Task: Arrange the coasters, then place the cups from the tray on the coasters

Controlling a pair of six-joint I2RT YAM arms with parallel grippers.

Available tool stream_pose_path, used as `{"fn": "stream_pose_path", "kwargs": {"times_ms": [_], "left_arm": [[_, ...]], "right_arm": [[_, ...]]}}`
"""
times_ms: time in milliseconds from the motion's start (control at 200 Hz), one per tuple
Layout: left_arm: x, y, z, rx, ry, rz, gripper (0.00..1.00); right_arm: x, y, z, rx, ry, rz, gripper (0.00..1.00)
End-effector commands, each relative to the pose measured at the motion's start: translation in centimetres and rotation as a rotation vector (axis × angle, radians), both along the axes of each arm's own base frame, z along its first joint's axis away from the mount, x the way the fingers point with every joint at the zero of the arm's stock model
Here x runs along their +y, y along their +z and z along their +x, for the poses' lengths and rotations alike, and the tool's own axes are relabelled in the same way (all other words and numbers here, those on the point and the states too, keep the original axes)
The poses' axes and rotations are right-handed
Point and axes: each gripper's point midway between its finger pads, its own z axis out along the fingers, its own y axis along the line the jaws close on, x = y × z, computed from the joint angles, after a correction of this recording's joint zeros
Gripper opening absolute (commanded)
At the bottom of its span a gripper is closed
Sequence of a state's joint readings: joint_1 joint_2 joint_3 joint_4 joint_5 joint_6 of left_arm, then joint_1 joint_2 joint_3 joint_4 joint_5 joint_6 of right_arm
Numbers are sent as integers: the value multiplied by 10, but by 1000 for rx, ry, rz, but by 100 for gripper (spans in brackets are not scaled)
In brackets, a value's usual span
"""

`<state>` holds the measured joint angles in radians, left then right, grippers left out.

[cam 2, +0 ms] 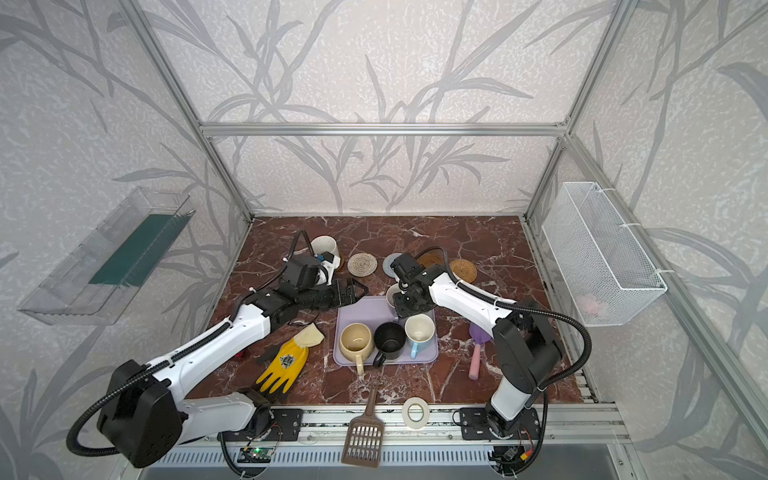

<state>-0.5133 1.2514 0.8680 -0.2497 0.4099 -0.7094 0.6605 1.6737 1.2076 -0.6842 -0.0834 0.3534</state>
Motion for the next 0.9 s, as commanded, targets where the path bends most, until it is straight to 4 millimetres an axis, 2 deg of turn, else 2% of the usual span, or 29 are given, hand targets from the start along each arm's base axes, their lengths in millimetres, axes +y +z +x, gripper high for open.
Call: {"fn": "stream_pose_path", "kwargs": {"times_ms": [0,45,130,305,510,720,790,895], "left_arm": [[-8,12,9,-54,30,-27,97],[-13,13,9,-52,23,-47,97],[-18,11,10,-50,19,-52,97],[-17,5,16,-44,31,-2,97],[-19,5,19,-32,20,23,97],[-27,-1,23,9,-7,37,97],[-29,-6,23,29,-17,39,97],[-29,-8,22,37,-22,46,97]], "right_arm": [[-4,-1,28,-113,-26,8,47],[-3,2,27,-120,-24,22,49],[-7,9,26,-134,-31,42,60],[-9,20,20,-118,-28,83,68],[-15,17,12,-78,-20,53,71],[-3,8,6,-7,7,87,70],[-9,5,3,19,-20,52,70],[-18,14,-2,4,-63,49,70]]}}
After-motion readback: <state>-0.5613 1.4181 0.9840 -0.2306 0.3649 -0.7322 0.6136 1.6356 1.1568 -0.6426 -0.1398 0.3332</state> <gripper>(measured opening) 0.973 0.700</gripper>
